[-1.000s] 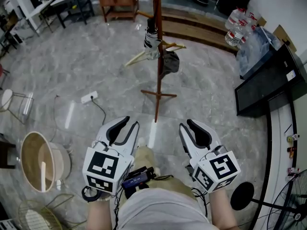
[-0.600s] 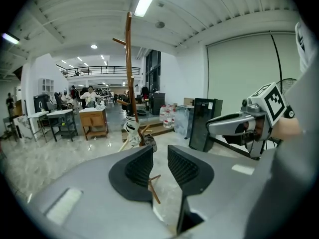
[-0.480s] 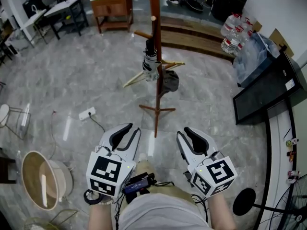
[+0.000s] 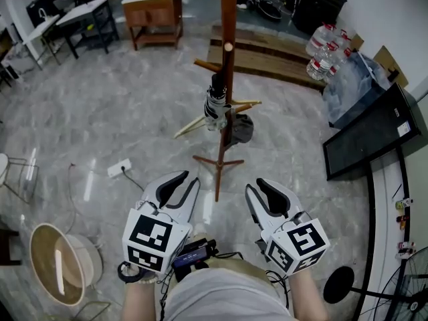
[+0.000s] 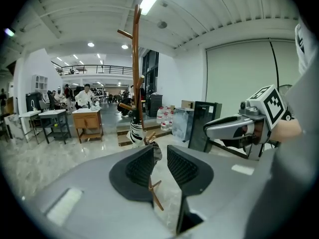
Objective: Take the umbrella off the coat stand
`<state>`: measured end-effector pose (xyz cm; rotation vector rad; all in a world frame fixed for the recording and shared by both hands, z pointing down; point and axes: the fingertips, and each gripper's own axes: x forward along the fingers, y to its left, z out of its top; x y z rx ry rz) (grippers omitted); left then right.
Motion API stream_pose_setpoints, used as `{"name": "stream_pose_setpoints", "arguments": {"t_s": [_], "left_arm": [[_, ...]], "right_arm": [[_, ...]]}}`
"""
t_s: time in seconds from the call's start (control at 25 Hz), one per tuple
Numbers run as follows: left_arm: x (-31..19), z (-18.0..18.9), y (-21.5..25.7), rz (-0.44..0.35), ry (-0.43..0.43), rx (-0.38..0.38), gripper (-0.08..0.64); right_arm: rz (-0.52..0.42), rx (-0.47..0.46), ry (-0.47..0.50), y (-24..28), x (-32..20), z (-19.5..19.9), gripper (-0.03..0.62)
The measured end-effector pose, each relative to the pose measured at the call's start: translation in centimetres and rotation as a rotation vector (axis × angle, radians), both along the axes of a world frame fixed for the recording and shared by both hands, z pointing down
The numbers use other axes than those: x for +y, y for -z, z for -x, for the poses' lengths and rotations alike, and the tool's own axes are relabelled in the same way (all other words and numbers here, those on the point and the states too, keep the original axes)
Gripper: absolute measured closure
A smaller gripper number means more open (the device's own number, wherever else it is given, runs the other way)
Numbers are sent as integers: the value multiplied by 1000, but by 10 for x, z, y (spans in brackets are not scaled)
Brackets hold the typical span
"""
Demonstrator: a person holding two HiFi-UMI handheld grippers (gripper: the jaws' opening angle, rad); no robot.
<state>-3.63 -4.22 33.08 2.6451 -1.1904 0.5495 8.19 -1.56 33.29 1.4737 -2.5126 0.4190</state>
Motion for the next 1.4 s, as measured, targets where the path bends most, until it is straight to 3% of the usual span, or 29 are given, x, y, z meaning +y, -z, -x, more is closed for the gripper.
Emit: {"name": "stream_pose_setpoints", "arguments": {"t_s": [0.76,1.4], "left_arm": [[-87,15,-4,34,-28,21,440],[-120,4,7,-20,-54,4,439]], "right_arm": [[-8,-1,-66,1,-78,17,488],[-8,32,-41,-5,-99,19,488]]}}
